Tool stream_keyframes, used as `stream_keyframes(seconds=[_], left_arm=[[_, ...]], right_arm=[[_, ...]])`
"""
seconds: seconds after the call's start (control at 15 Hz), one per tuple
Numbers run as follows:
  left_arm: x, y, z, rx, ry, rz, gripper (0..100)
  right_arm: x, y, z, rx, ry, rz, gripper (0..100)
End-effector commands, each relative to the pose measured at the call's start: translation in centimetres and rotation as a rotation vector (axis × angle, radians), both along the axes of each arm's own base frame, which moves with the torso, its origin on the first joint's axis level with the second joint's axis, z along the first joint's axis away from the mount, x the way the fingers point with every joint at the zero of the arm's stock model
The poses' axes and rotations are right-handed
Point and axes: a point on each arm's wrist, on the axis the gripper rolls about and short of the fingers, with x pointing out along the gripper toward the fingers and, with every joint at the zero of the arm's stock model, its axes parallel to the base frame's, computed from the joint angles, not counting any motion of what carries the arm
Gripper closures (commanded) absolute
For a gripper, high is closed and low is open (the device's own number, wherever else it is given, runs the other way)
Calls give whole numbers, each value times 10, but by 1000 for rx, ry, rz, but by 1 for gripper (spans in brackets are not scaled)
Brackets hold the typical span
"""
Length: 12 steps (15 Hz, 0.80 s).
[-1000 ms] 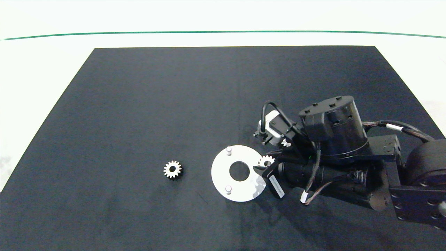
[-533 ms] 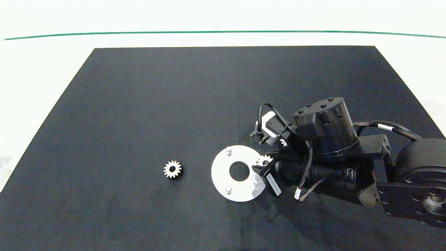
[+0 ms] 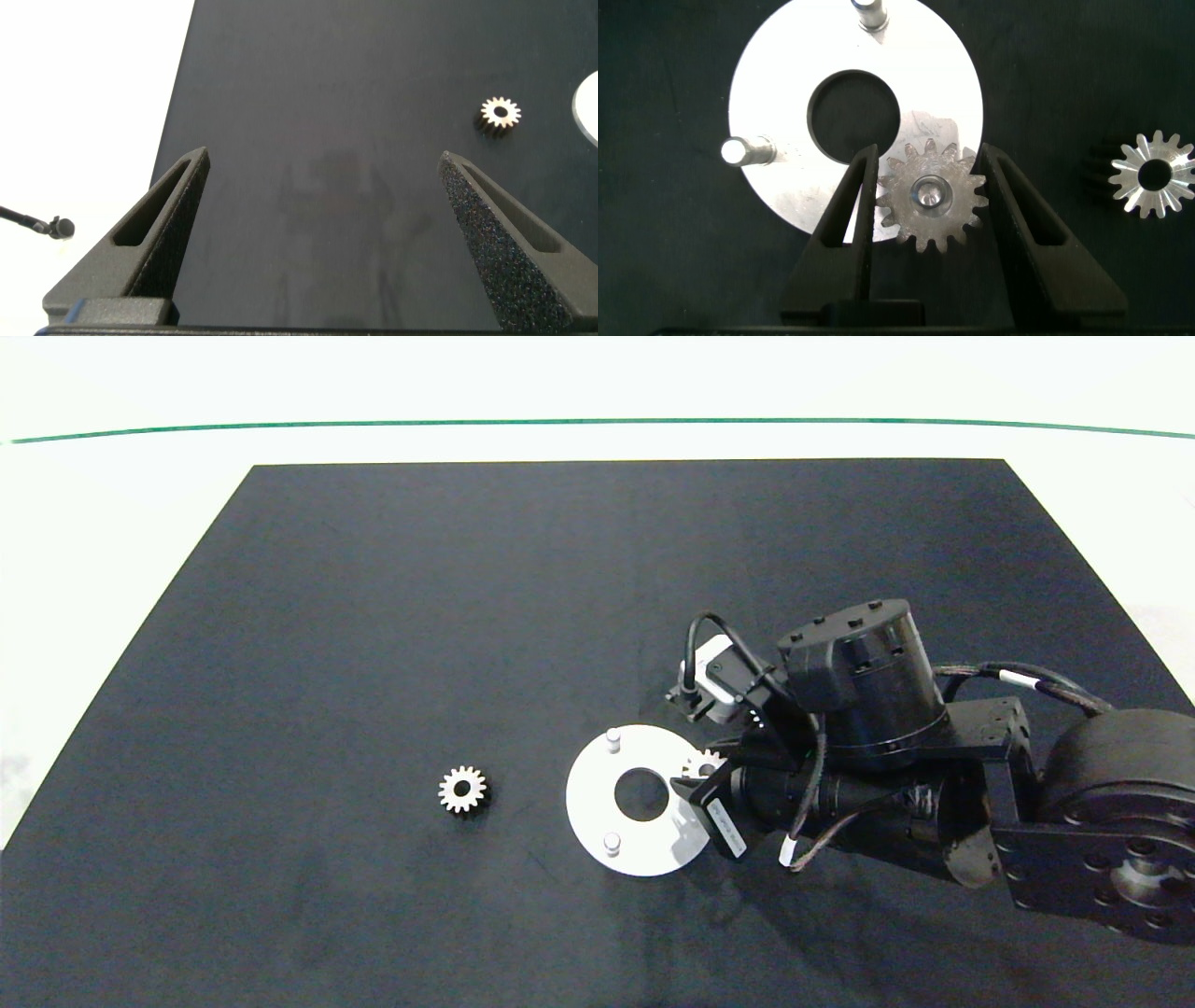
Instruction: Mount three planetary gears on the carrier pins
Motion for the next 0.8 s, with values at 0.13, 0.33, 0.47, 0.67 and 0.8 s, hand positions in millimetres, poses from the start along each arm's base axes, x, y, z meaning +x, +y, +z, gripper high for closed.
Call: stream_keyframes(seconds=[0.13, 0.33, 0.47, 0.67, 0.8], left_arm=[[1, 0, 0, 1, 4, 1, 0], [0, 0, 1, 1, 1, 0, 0], [0, 0, 1, 0, -2, 1, 0], [0, 0, 2, 0, -2, 0, 0], [0, 0, 3, -1, -4, 0, 0]], right_arm=[[2, 1, -3, -8, 6, -3, 93], [2, 0, -4, -11, 9, -3, 93], [1, 0, -4, -13, 10, -3, 93], [2, 0, -5, -16, 12, -2, 93], [1, 0, -7, -21, 16, -4, 93]])
